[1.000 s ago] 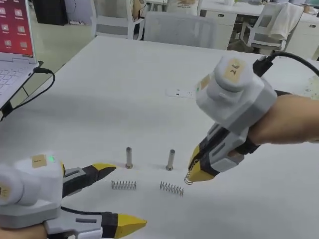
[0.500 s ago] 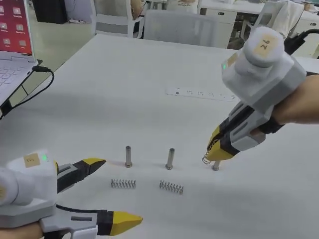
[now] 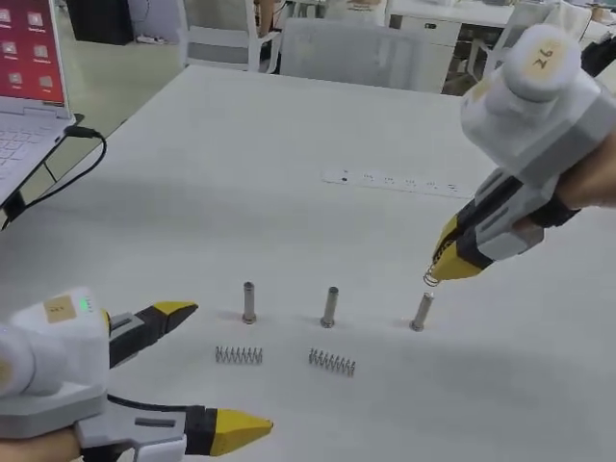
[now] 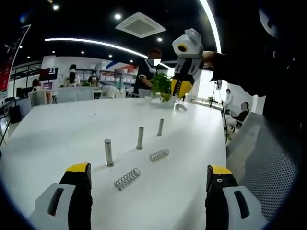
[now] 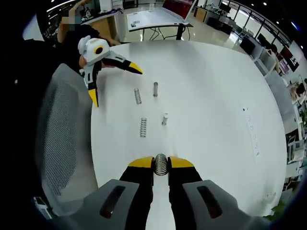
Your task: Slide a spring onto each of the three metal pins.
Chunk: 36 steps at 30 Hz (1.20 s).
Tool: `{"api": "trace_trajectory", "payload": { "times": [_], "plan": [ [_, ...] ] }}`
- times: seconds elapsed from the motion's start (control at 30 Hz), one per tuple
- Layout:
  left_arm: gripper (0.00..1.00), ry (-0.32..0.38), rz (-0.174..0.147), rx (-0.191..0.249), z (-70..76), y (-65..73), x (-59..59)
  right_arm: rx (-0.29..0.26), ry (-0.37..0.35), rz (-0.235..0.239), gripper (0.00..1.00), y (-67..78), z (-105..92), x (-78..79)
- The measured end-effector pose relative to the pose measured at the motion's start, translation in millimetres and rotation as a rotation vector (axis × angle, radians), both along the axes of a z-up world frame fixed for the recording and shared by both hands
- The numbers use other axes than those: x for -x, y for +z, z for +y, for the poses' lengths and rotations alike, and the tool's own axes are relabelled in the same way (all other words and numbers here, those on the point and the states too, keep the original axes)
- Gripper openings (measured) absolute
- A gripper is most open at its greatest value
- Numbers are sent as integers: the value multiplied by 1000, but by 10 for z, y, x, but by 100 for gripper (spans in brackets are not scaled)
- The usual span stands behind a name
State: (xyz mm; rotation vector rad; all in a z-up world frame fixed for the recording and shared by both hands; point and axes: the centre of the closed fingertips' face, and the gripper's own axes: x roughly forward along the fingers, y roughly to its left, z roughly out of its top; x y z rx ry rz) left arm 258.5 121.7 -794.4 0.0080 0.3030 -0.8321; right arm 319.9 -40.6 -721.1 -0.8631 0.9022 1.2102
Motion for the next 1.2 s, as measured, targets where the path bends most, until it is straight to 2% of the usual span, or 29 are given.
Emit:
{"api": "trace_trajectory", "payload": {
  "times": [0.07,0.2,0.3,0.5,0.8,0.93,1.2],
  "plan": [
    [97,-2,1,-2,1,-10,6,4,-7,4,9,-30,-8,-36],
    [97,-5,10,-4,-1,-34,19,54,-18,-7,9,-133,-73,-150],
    [97,-6,10,-3,-5,-35,24,57,-29,10,9,-176,-69,-200],
    [96,-2,7,-1,-9,-16,34,97,-43,31,9,-324,-118,-294],
    [96,3,13,2,-7,-25,63,91,-75,57,9,-464,-171,-390],
    [95,7,13,7,-4,-24,56,105,-79,59,9,-519,-201,-418],
    [95,8,20,4,3,-52,53,100,-83,70,9,-583,-196,-447]
  ]
}}
